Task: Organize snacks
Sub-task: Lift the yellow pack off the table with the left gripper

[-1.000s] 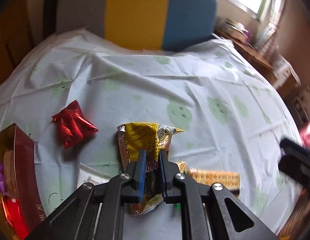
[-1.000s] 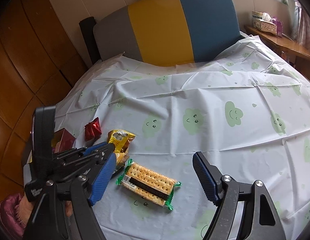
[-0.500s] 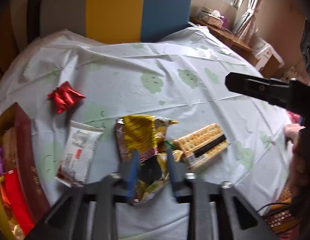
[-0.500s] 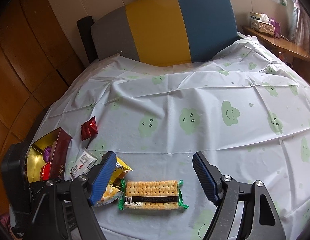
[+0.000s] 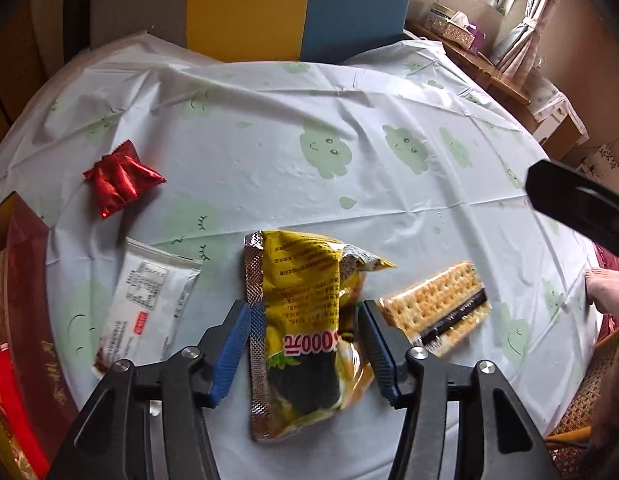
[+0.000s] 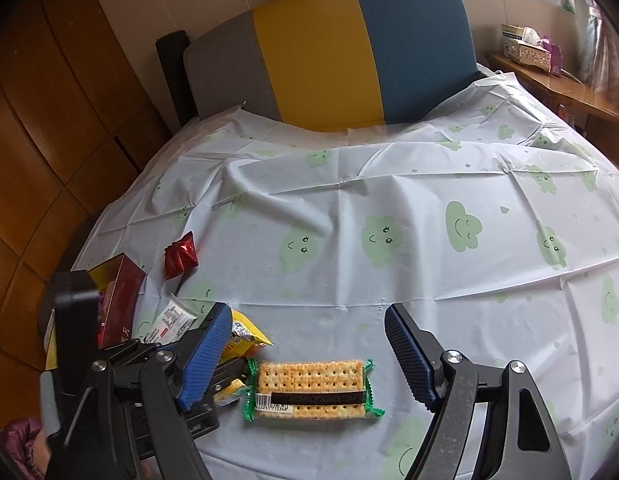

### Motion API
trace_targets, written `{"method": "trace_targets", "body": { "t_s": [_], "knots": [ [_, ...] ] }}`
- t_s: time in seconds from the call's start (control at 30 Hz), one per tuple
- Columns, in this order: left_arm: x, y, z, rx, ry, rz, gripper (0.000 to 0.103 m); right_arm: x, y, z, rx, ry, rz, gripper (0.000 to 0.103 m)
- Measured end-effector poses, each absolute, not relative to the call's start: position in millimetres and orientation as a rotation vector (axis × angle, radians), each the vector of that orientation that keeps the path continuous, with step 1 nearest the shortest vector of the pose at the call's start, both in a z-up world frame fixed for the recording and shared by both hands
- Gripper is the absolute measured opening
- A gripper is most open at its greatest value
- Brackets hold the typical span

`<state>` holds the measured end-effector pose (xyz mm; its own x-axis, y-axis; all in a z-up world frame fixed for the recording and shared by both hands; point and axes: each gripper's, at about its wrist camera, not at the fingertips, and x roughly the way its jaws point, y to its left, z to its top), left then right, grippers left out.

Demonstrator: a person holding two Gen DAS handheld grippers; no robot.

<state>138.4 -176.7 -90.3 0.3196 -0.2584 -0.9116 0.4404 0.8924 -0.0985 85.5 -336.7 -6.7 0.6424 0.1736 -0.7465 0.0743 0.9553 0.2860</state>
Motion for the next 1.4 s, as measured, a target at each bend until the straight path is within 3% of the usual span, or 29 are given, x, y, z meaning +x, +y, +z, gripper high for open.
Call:
{"method": "trace_targets", "body": {
  "t_s": [0.07, 0.13, 0.23, 0.7, 1.0, 1.4],
  "knots": [
    [137, -176, -93, 0.168, 1.152, -0.457, 0.053, 86, -337, -7, 0.305, 0.874, 0.054, 0.079],
    [133, -174, -93, 0.165, 1.144, -0.465, 0.036, 87, -338, -7, 0.31, 0.876, 0.053, 0.079],
    [115, -172, -90, 0.194, 1.115, -0.478, 0.031, 87, -337, -8, 0.3, 0.879, 0.053, 0.079],
    [11, -131, -89, 0.34, 0.881, -0.502, 0.031, 88, -300, -32, 0.181, 0.965, 0.174, 0.079],
    [20, -116, -98, 0.211, 0.883, -0.553, 0.033, 103, -257, -42, 0.131, 1.051, 0.36, 0.068],
    [21, -108, -102, 0.15, 0.85, -0.612, 0.034, 209, -165, -36, 0.025, 1.092, 0.471, 0.068]
  ]
}}
